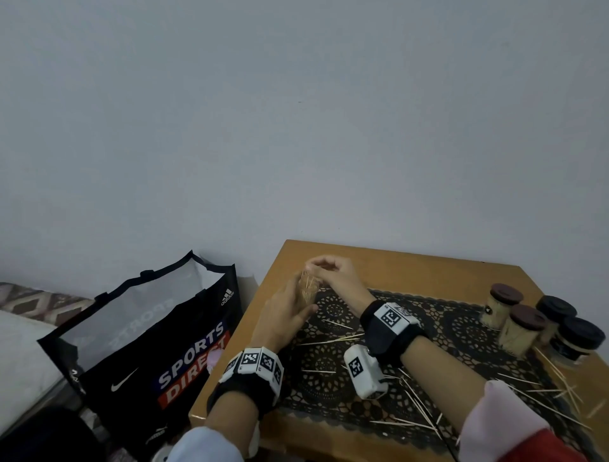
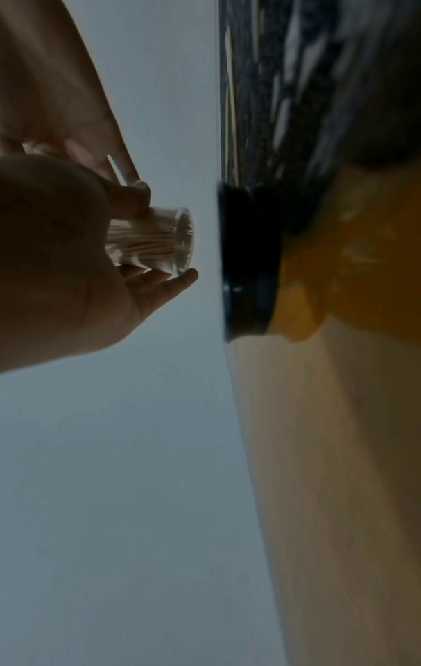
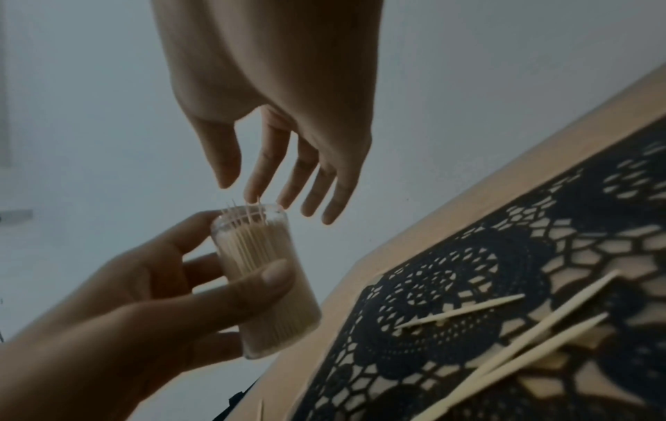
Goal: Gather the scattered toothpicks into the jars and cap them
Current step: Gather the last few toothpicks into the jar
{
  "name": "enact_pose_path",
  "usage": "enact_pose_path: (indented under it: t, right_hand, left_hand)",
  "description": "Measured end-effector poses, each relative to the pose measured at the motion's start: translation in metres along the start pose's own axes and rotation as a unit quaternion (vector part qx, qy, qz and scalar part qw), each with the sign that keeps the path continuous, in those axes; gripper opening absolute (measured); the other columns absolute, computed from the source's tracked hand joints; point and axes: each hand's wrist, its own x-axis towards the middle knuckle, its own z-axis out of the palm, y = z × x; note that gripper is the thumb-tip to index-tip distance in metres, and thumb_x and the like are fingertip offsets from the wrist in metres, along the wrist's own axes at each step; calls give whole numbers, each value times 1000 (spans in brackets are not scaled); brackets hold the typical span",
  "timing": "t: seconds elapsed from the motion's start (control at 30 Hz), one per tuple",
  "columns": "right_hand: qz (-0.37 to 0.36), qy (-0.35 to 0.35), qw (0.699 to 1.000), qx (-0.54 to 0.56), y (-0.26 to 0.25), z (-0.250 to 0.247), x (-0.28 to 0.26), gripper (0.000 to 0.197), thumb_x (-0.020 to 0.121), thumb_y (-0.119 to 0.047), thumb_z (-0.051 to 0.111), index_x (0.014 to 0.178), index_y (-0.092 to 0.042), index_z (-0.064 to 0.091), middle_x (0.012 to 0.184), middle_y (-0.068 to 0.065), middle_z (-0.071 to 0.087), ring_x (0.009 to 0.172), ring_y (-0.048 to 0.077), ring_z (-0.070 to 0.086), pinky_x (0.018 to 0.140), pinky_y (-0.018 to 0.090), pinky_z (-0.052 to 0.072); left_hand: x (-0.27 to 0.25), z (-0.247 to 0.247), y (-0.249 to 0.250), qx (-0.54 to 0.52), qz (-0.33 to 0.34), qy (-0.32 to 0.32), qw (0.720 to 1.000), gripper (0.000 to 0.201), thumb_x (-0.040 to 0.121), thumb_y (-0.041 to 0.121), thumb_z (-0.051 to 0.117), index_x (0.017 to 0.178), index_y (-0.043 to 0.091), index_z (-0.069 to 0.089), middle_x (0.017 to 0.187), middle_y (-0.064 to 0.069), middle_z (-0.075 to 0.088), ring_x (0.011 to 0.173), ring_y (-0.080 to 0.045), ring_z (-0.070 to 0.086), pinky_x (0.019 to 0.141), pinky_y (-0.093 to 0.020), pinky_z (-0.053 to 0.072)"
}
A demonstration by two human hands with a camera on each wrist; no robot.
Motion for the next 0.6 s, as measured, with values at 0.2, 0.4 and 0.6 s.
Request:
enact_pose_path:
  t: [0.2, 0.4, 0.6]
  right_hand:
    - [-57, -49, 991, -108, 2, -2, 1, 16, 87, -13, 69, 101, -18, 75, 105, -1, 70, 101, 9, 62, 89, 22, 50]
    - [-42, -22, 985, -167, 6, -17, -1, 27, 90, -15, 63, 116, -23, 67, 115, -3, 64, 105, 9, 57, 95, 30, 49]
    - [94, -297, 793, -523, 24, -36, -16, 78, 79, -40, 75, 143, -9, 43, 140, 8, 44, 130, 27, 42, 104, 35, 38]
  left_hand:
    - [0, 2, -1, 9, 8, -11, 1000, 77, 90, 39, 66, 151, 21, 23, 106, -7, 63, 94, -25, 60, 74, -30, 42]
    - [-3, -4, 5, -5, -19, 17, 1000, 84, 89, 37, 67, 154, 21, 16, 100, 11, 56, 89, -11, 54, 83, -26, 43]
    - [-5, -6, 1, 13, 20, 29, 999, 91, 89, 41, 67, 156, 34, 5, 77, 2, 50, 71, -9, 53, 68, -23, 45]
